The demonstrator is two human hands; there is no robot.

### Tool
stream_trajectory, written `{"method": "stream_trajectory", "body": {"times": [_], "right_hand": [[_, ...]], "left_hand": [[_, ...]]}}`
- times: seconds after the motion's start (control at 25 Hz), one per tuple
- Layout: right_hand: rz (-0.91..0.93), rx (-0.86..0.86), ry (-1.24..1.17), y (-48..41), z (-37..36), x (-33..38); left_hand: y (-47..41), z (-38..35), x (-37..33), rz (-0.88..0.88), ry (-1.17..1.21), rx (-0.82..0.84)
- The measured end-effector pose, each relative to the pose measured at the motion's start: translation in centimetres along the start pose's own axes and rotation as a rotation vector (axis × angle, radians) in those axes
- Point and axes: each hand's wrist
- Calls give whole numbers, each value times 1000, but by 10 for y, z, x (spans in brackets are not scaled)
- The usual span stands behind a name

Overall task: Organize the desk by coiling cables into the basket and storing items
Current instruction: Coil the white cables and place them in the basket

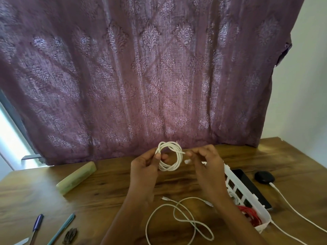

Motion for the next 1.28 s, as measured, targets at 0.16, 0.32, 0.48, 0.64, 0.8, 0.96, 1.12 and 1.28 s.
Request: {"method": "stream_trajectory", "body": {"times": [0.16, 0.32, 0.48, 0.64, 0.8, 0.96, 1.12, 1.28], "right_hand": [[-167, -35, -134, 8, -13, 2], [-348, 78, -402, 12, -13, 15], [-161, 163, -109, 5, -5, 10], [-26, 166, -5, -1, 1, 9], [27, 237, 33, -6, 2, 10], [55, 273, 63, -8, 4, 11], [-46, 299, -24, -9, 7, 11], [-304, 266, -270, -9, 8, 14]], "left_hand": [[5, -4, 2, 56, 69, 53], [10, -9, 6, 42, 101, 79], [4, -7, 11, -8, -86, 74], [-9, -5, 6, -204, -392, 178], [-15, -1, 2, -299, -538, 336], [-11, -2, -2, -384, -620, 288], [-15, -1, 3, -301, -531, 298], [-15, 1, 9, -176, -421, 315]]}}
Point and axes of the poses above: each hand's wrist, its own y-axis away from the middle knuckle, its own z-axis out of the back of the hand, x = y × z, and after that the axes turned 6 degrees about -y, right-handed
